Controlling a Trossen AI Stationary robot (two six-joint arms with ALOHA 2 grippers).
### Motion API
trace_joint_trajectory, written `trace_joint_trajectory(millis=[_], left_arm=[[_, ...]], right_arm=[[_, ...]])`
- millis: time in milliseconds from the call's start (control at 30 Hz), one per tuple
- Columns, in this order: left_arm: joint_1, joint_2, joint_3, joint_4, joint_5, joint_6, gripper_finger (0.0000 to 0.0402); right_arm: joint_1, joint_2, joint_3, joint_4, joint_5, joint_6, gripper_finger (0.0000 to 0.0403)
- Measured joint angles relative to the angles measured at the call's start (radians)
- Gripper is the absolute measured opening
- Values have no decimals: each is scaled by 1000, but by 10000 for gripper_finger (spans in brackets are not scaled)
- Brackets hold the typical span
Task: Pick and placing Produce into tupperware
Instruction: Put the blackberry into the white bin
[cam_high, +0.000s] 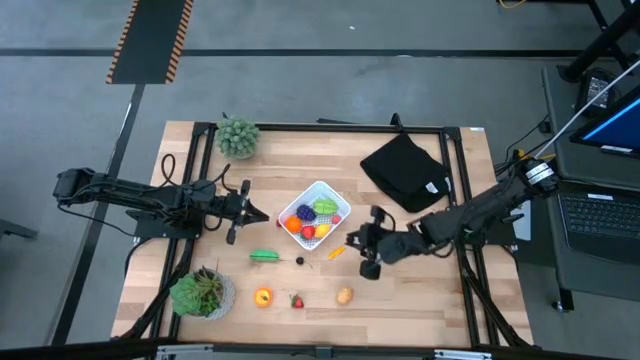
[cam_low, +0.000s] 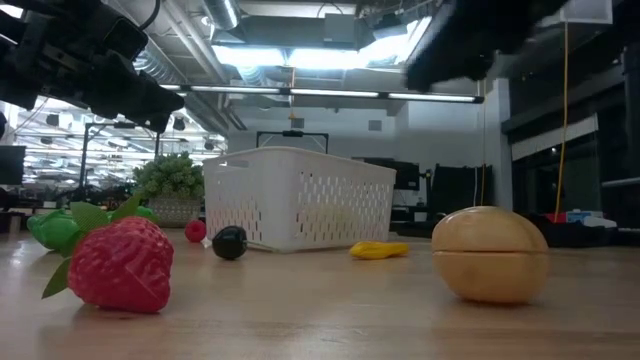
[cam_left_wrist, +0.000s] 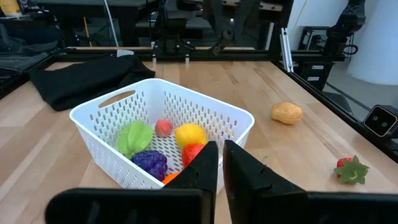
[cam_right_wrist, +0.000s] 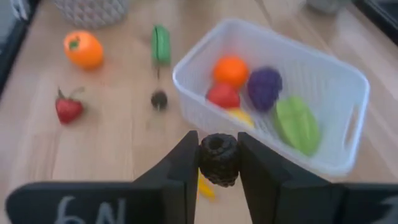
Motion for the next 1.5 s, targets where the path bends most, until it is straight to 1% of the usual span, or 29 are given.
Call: trace_joint_trajectory(millis=[67,133,467,600,800,933,1267,1367,1500], left_arm=[[0,0,0,0,0,3,26],[0,0,0,0,0,15,32],[0,0,0,0,0,27,57],[0,0,0,0,0,27,66],[0,0,0,1,0,32,76],[0,0,0,1,0,52,82],[0,0,0,6,0,51,91],[0,0,0,6,0,51,87],[0,0,0,6,0,51,78]], right_arm=[[-35,-2,-24,94,-43,-63,94],[-73,-3,-73,236,-105,-117,94],[-216,-3,-368,859,-289,-256,94],[-267,-3,-475,1053,-354,-258,94],[-304,-3,-579,1273,-397,-310,94],[-320,-3,-594,1291,-398,-330,94],[-371,-3,-568,1289,-393,-355,94],[-389,-3,-568,1288,-366,-334,94],[-403,-3,-568,1276,-362,-331,94]])
